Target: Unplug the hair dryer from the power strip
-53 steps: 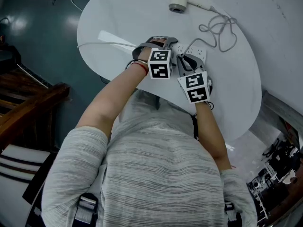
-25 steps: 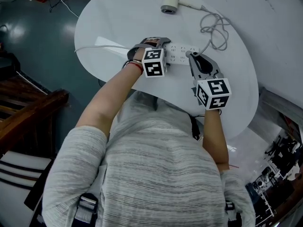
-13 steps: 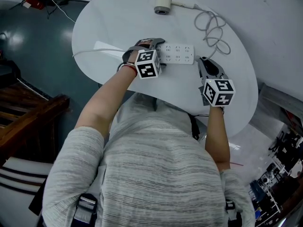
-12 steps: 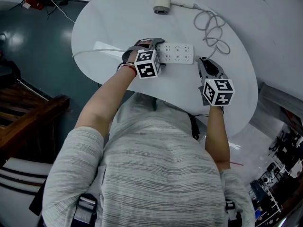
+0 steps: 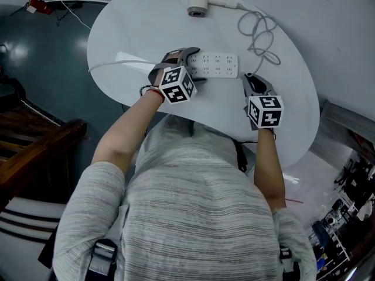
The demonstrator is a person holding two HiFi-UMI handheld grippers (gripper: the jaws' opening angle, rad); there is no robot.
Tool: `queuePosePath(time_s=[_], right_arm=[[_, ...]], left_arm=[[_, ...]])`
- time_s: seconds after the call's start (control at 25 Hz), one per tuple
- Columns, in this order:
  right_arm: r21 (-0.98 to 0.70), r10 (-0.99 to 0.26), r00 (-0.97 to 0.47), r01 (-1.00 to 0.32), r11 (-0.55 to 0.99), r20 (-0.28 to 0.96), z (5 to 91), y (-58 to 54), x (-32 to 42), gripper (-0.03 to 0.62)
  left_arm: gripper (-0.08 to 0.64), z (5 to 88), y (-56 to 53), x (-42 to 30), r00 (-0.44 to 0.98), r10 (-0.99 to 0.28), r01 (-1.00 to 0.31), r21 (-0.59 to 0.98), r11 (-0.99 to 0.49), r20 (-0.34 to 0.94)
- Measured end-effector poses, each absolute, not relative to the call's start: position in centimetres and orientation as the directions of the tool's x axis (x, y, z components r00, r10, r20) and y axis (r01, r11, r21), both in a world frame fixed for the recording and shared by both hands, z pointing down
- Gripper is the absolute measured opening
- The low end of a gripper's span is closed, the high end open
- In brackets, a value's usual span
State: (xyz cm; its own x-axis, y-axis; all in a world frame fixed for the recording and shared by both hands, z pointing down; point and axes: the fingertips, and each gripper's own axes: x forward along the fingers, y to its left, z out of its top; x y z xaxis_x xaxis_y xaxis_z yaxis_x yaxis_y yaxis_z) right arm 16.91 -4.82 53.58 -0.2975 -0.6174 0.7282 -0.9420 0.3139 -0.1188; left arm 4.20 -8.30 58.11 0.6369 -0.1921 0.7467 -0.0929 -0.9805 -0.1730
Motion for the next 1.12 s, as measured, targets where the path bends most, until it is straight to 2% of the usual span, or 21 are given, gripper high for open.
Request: queuePosePath(time_s=[0.32, 0.4, 0.44, 0.56, 0.64, 0.96, 1.04, 1.12], right_arm=[[-0.105, -0.590, -0.283, -0.942, 0.317, 0.756, 55.1, -4.4, 16.7, 0.057], [-0.098, -0.586, -0.278, -0.943, 0.319, 0.761, 55.3, -4.3, 16.7, 0.057], [-0.095, -0.584, -0.276, -0.942, 0.321, 0.763, 55.4, -4.3, 16.7, 0.057], [-0.092, -0.581, -0.272, -0.943, 0.320, 0.768, 55.7, -4.2, 16.6, 0.057], [-0.088, -0.580, -0.267, -0.944, 0.318, 0.770, 55.7, -4.1, 16.6, 0.057], [-0.071, -0.566, -0.256, -0.942, 0.328, 0.783, 56.4, -3.7, 16.6, 0.064], [-0.065, -0.569, -0.249, -0.944, 0.325, 0.784, 56.3, -3.6, 16.7, 0.122], [-0.070, -0.569, -0.245, -0.948, 0.312, 0.785, 56.2, -3.4, 16.8, 0.139]], left_arm=[[0.462, 53.5, -7.8, 5.2, 0.765, -0.278, -0.285, -0.082, -0.955, 0.581], [0.434, 52.4, -7.6, 5.1, 0.785, -0.291, -0.310, -0.059, -0.949, 0.547], [0.380, 51.8, -7.6, 4.9, 0.794, -0.303, -0.328, -0.048, -0.943, 0.527], [0.115, 49.8, -7.9, 4.1, 0.814, -0.355, -0.392, -0.015, -0.920, 0.459], [0.015, 48.9, -7.9, 3.6, 0.824, -0.369, -0.419, 0.024, -0.908, 0.429], [0.006, 47.0, -6.3, 2.1, 0.851, -0.376, -0.456, 0.161, -0.875, 0.368], [0.006, 46.6, -6.0, 1.8, 0.852, -0.382, -0.462, 0.170, -0.870, 0.359], [0.006, 46.2, -5.7, 1.5, 0.853, -0.386, -0.466, 0.180, -0.866, 0.351]])
